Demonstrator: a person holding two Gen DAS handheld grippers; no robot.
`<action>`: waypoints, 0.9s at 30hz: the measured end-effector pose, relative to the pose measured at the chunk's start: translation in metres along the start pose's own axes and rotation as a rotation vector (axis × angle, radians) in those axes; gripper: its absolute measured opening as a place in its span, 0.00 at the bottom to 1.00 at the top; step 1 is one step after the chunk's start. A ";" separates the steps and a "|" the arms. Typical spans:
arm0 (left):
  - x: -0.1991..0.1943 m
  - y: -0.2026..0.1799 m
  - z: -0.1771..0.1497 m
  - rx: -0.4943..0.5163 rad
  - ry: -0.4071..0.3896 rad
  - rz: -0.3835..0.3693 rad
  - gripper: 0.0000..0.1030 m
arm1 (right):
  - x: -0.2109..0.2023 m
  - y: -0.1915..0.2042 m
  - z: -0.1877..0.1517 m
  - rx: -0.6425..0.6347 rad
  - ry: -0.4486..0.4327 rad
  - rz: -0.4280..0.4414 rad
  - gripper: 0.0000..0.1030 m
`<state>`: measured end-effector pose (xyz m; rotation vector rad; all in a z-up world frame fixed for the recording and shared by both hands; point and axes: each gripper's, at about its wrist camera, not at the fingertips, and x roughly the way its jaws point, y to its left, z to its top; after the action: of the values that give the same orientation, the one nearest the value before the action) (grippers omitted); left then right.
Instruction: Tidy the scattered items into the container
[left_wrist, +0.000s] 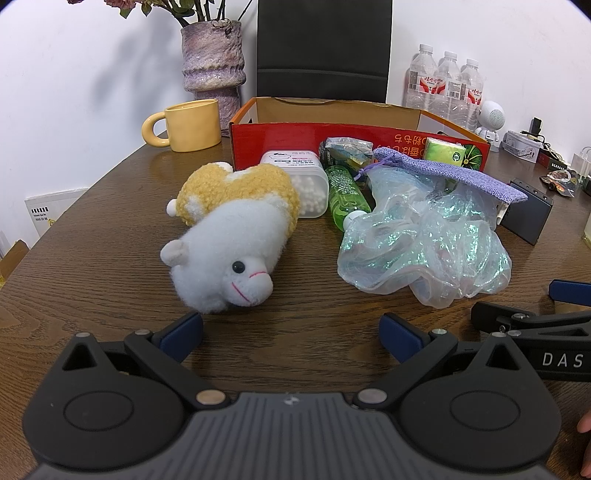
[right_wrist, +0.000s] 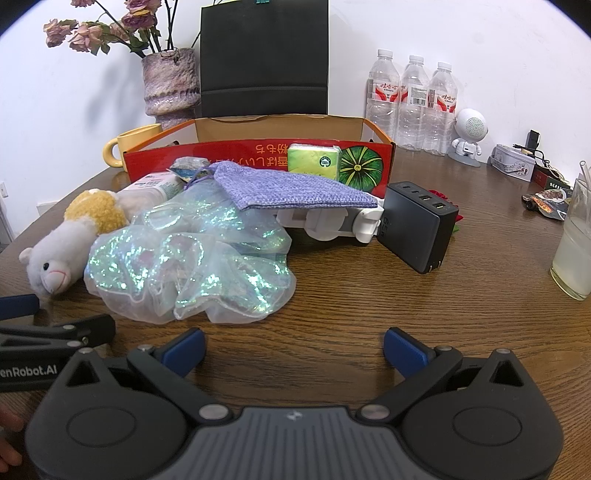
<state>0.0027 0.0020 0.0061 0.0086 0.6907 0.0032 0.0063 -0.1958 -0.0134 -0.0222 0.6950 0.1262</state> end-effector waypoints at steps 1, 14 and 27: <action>0.000 0.000 -0.001 0.000 0.000 0.000 1.00 | 0.000 0.000 0.000 0.000 0.000 0.000 1.00; 0.001 0.002 0.001 0.000 0.000 0.001 1.00 | 0.000 0.001 0.000 0.002 0.000 -0.004 1.00; 0.001 0.001 0.002 0.000 0.000 0.001 1.00 | 0.002 -0.001 0.002 0.012 0.001 -0.017 1.00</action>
<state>0.0047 0.0030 0.0071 0.0091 0.6906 0.0042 0.0095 -0.1964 -0.0134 -0.0169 0.6960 0.1056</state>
